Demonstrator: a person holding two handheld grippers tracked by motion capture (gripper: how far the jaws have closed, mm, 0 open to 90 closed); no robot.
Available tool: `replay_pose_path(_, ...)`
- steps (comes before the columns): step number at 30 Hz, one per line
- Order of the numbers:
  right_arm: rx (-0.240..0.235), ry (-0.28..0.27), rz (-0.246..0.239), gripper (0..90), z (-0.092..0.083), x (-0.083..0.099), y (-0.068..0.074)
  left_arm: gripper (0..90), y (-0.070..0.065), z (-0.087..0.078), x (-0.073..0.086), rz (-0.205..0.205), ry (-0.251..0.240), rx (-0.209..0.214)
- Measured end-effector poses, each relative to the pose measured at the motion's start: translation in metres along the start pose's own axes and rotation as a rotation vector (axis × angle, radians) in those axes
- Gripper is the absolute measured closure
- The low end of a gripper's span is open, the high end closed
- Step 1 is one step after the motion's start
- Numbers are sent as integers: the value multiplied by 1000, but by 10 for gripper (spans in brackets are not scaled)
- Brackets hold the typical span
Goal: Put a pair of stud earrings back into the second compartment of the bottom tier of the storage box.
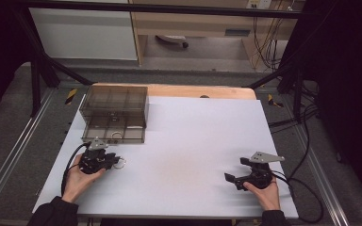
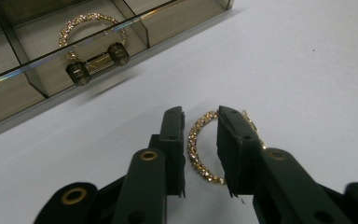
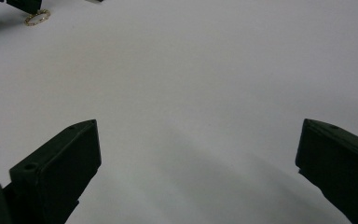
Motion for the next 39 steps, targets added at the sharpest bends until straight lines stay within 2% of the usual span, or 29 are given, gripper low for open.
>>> replay_pose_path(18, 0, -1, 5, 7, 0, 0, 0, 855, 3, 4, 2, 3, 18, -22)
replay_pose_path(39, -2, -1, 4, 7, 0, 0, 0, 866, 6, -6, -1, -25, 8, 14)
Point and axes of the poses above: each handheld gripper's, and its own axes: z roughly forward along the jaws, x roughly out of its underside, y roughly to its left, the point moved 10 cm from there along z, roughly forward along the jaws, and after that the axes turned 15 degrees about -x, right-handed, at the moved point
